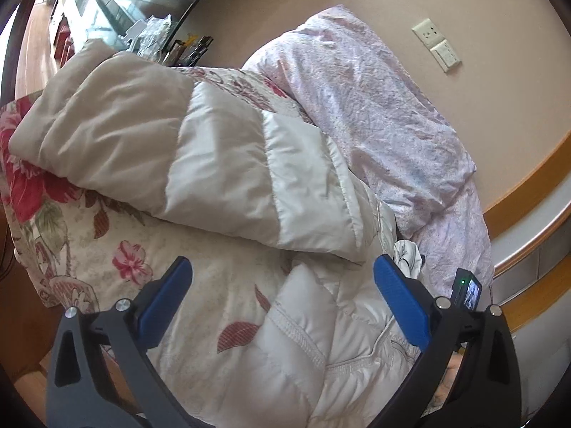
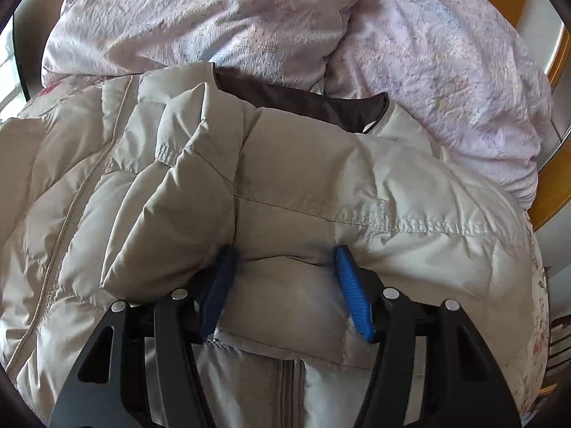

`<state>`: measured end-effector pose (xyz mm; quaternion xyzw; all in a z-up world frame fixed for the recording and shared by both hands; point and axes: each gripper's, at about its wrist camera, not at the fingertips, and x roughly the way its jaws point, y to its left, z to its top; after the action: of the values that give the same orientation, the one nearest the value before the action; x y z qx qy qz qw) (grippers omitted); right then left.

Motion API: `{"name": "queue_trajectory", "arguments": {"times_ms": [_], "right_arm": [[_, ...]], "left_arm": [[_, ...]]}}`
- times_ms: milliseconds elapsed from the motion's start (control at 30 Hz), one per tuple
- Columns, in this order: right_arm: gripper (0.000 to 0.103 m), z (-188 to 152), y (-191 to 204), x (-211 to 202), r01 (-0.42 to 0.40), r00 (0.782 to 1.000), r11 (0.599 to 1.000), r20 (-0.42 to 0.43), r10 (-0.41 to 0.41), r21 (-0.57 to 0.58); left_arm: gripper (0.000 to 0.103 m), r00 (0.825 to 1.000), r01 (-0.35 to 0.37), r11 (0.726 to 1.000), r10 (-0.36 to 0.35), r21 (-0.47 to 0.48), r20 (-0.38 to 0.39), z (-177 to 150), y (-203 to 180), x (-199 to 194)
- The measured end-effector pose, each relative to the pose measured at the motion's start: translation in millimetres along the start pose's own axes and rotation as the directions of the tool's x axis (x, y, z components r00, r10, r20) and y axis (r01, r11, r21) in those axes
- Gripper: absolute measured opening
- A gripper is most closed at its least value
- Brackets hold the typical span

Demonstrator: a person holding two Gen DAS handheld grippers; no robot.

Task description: Fold large clothes

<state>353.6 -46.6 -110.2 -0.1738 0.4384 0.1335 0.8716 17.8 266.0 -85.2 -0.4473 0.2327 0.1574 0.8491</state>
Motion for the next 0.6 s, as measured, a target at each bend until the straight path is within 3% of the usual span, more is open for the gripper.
{"name": "queue_trajectory", "arguments": {"times_ms": [133,267,500,600], "right_arm": [[0.062,-3,-15,1,-0.073,0.997,0.996,-0.007,0.074,0.051],[0.063,-2,-16,0,-0.071,0.997,0.996,-0.003,0.071,0.052],[0.063,0,-15,-1,-0.083,0.997,0.995,0.001,0.083,0.062],[0.063,0,-16,-1,-0.089,0.996,0.994,0.003,0.089,0.066]], "left_arm": [[0.1,1.0,0.004,0.994,-0.002,-0.113,0.021,6,22,-3],[0.095,0.999,0.013,0.977,-0.004,-0.211,0.043,12,38,-3],[0.091,0.991,-0.048,0.946,0.084,-0.321,0.101,28,55,-7],[0.078,0.983,-0.09,0.929,0.141,-0.359,0.12,35,61,-9]]}}
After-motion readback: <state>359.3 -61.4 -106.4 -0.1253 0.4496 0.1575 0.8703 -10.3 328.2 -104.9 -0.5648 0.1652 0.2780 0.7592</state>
